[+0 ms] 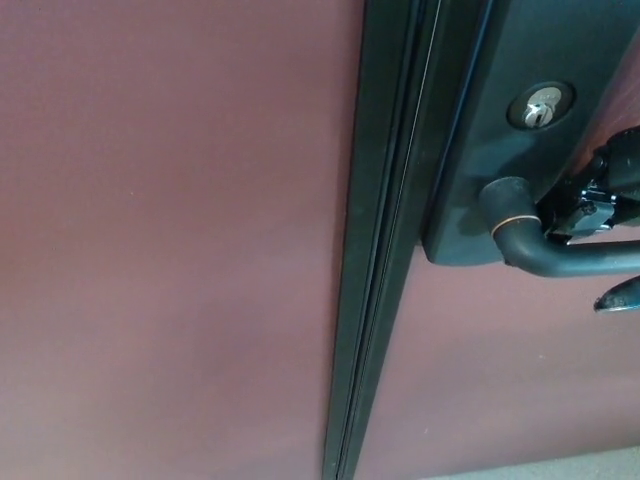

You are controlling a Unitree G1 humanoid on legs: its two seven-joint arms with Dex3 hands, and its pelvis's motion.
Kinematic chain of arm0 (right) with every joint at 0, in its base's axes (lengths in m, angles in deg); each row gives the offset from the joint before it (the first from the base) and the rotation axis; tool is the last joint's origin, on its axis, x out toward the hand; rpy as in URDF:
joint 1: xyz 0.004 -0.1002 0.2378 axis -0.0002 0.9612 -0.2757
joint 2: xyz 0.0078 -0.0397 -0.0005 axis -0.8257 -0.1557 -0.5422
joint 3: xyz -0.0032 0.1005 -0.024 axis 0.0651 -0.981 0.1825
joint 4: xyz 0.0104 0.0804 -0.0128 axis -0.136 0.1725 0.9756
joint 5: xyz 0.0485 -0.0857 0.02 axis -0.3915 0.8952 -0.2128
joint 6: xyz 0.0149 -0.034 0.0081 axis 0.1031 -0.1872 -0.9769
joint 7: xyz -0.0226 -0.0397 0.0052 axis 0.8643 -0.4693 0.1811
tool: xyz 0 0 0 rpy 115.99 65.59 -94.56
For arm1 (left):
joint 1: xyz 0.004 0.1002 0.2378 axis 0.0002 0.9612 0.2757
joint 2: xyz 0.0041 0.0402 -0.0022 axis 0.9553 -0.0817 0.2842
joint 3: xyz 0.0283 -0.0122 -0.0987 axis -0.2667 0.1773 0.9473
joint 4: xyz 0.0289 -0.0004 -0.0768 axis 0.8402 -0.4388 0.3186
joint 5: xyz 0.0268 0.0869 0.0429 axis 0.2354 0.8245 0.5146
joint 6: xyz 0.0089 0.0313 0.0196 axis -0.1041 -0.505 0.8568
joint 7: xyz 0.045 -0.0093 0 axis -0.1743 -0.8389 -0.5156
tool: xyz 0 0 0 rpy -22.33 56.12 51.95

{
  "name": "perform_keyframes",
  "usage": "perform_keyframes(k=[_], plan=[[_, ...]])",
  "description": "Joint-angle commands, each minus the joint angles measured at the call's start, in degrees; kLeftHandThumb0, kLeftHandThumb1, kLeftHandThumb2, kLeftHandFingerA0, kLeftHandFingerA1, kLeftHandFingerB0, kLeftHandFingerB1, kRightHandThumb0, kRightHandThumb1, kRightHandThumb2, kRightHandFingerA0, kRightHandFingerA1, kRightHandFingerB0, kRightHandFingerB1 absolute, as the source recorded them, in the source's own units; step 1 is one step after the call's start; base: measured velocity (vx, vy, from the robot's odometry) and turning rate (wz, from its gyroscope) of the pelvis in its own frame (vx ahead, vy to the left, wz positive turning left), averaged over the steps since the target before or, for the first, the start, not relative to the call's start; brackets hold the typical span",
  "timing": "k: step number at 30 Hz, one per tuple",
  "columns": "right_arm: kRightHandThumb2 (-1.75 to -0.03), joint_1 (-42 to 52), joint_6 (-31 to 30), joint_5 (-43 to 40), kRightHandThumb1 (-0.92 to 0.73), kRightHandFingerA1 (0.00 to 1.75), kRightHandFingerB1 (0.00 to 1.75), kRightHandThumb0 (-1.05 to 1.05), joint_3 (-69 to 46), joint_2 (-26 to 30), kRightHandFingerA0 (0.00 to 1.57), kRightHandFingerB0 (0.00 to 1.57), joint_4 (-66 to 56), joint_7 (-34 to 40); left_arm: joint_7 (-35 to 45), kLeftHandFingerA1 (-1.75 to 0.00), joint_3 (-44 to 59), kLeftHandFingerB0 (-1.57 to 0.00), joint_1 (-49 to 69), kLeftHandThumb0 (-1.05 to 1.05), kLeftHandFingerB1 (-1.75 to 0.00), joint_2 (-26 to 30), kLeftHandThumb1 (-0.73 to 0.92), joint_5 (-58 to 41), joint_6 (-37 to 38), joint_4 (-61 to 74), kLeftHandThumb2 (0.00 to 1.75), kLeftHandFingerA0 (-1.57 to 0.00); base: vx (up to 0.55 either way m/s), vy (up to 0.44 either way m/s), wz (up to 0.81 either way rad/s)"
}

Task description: The robot walks towards the door handle and put its right hand on it and twist the handle

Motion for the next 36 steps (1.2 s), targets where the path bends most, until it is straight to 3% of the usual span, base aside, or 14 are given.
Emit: perform_keyframes(k=[1, 5, 10, 17, 24, 29, 36], plan=[[-0.89, -2.17, -3.07, -0.17, -0.55, 0.0, 0.09, -0.9, -21.82, 2.68, 0.0, 0.07, -14.09, 9.7, 1.1, -0.67, 0.13, -0.62, 1.62, -0.27, -0.62, 0.31, 0.51, 0.1, 0.08, -0.27, 0.55, -0.77, 0.0, 0.0, 0.0], [-0.89, 5.53, -0.8, 4.42, -0.56, 0.0, 0.09, -0.9, -22.92, 1.6, 0.0, 0.07, -22.36, 11.05, 1.11, -0.67, -0.01, -0.62, 1.71, -0.27, -0.62, 0.32, 0.51, 0.27, 0.09, -0.31, 0.54, -0.77, 0.0, 0.0, 0.0], [-0.89, 20.63, 4.33, 14.83, -0.55, 0.08, 0.11, -0.84, -24.54, -4.24, 0.0, 0.03, -35.58, 18.62, 1.36, -0.66, 0.06, -0.62, 1.84, -0.28, -0.62, 0.16, 0.52, 0.12, 0.05, -0.22, 0.55, -0.77, 0.0, 0.0, 0.0], [-0.89, 27.97, 14.89, 24.11, -0.57, 0.05, 0.07, -0.84, -24.04, -7.32, 0.0, 0.0, -38.26, 26.15, 0.97, -0.66, 0.02, -0.62, 1.61, -0.28, -0.62, 0.16, 0.52, 0.31, -0.05, -0.4, 0.54, -0.77, 0.0, 0.0, 0.01], [-0.9, 30.8, 17.09, 26.73, -0.57, 0.05, 0.06, -0.84, -23.13, -10.06, 0.0, 0.0, -38.26, 28.68, 0.81, -0.66, 0.12, -0.62, 1.79, -0.28, -0.62, 0.03, 0.52, 0.21, -0.16, -0.37, 0.55, -0.77, 0.0, 0.0, 0.0], [-0.9, 30.51, 9.7, 22.59, -0.58, 0.06, 0.07, -0.83, -16.67, -11.65, 0.0, 0.0, -35.23, 24.12, 0.97, -0.66, 0.12, -0.62, 1.98, -0.28, -0.62, 0.06, 0.52, 0.26, 0.14, -0.45, 0.54, -0.77, 0.01, 0.001, -0.03], [-0.9, 29.55, 11.13, 25.15, -0.57, 0.11, 0.11, -0.78, -12.28, -12.39, 0.0, 0.0, -28.76, 26.86, 0.92, -0.67, 0.38, -0.62, 2.4, -0.28, -0.62, -0.17, 0.52, 0.03, 0.36, -0.36, 0.55, -0.77, 0.01, 0.0, 0.0]])
